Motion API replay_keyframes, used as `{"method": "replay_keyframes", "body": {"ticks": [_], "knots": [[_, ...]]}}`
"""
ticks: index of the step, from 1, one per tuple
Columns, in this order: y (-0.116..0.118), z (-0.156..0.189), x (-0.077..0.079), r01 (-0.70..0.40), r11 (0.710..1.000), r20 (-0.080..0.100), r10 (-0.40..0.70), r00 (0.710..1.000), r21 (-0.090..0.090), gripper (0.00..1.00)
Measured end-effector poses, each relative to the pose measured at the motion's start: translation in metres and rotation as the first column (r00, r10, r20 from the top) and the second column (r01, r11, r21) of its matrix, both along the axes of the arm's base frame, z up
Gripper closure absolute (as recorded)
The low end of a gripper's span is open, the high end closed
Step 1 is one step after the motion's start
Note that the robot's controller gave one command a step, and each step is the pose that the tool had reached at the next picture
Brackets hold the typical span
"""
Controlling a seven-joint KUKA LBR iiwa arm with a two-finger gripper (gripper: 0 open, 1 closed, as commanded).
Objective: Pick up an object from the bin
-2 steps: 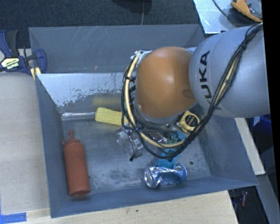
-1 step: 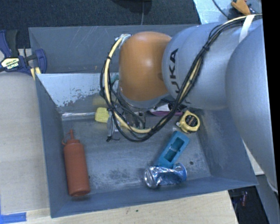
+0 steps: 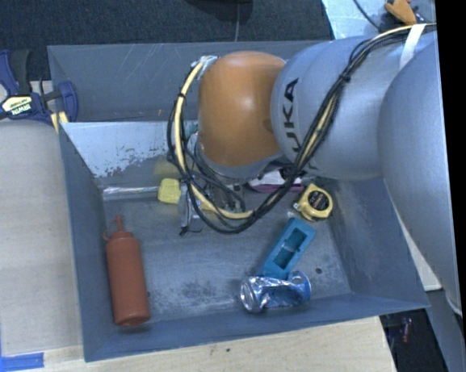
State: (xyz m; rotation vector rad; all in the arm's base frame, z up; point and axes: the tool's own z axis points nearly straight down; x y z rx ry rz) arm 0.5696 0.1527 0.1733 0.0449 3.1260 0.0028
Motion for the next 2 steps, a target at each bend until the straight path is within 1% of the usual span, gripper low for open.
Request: {"method": "replay_keyframes", "body": {"ticks": [1, 2], "knots": [[-0.086, -0.013, 0.022, -0.156, 0.988, 0.006, 0.156, 0.988, -0.006, 1.00], [-0.105, -0.004, 0.025, -0.170, 0.986, 0.008, 0.170, 0.985, 0.000, 1.00]]}}
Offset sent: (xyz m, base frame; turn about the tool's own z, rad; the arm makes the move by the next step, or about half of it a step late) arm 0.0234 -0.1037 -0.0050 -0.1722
